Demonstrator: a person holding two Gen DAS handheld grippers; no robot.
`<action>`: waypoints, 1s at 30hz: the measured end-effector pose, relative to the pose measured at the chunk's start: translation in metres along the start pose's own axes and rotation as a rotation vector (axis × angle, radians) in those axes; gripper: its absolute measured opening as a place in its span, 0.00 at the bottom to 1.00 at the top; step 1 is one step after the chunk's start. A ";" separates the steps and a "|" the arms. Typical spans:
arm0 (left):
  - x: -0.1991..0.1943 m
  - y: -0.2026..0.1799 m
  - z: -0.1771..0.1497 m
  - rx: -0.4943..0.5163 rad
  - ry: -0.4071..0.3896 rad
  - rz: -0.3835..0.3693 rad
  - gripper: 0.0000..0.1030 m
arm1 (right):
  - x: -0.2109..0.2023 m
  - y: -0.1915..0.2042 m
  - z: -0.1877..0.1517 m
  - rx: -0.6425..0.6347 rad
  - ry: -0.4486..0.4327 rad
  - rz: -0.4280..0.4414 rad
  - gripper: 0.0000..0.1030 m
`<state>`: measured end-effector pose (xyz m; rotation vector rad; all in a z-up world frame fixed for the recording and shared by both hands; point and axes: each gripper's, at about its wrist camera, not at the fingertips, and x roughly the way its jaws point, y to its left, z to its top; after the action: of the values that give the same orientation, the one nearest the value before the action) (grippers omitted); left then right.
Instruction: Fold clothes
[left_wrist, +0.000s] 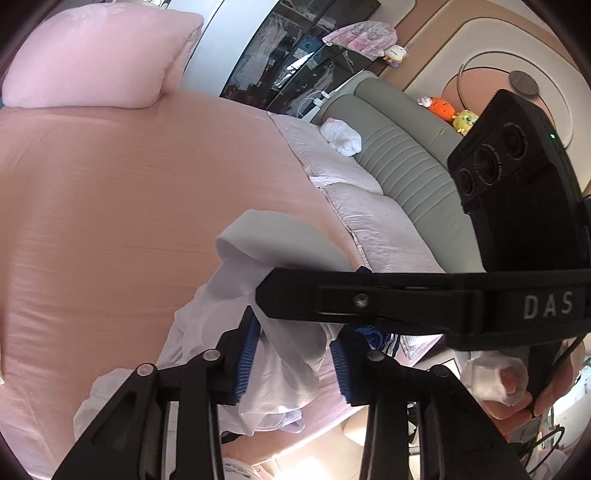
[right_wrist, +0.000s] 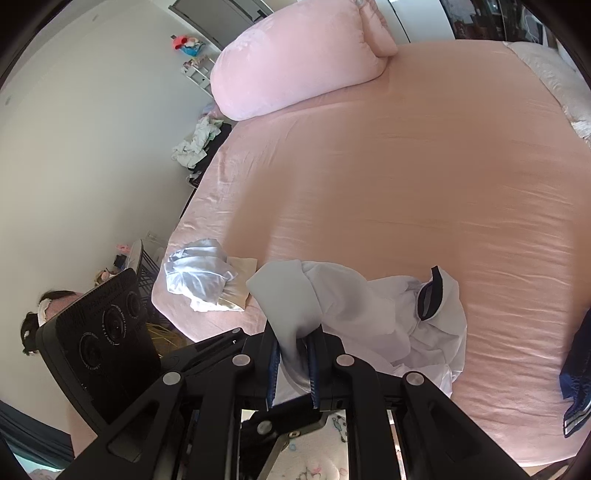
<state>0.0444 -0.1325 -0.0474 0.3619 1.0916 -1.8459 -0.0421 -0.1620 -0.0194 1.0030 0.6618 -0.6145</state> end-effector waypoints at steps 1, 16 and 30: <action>0.003 0.005 -0.001 -0.022 0.012 -0.003 0.21 | 0.002 0.000 0.000 0.001 0.006 0.003 0.11; -0.005 0.048 -0.028 -0.103 0.062 0.034 0.16 | -0.008 -0.062 -0.030 0.207 -0.041 -0.088 0.53; 0.006 0.062 -0.035 -0.048 0.244 0.130 0.21 | 0.083 -0.129 -0.062 0.438 0.173 -0.152 0.53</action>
<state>0.0864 -0.1185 -0.1039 0.6284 1.2439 -1.6887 -0.0954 -0.1727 -0.1758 1.4337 0.7789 -0.8345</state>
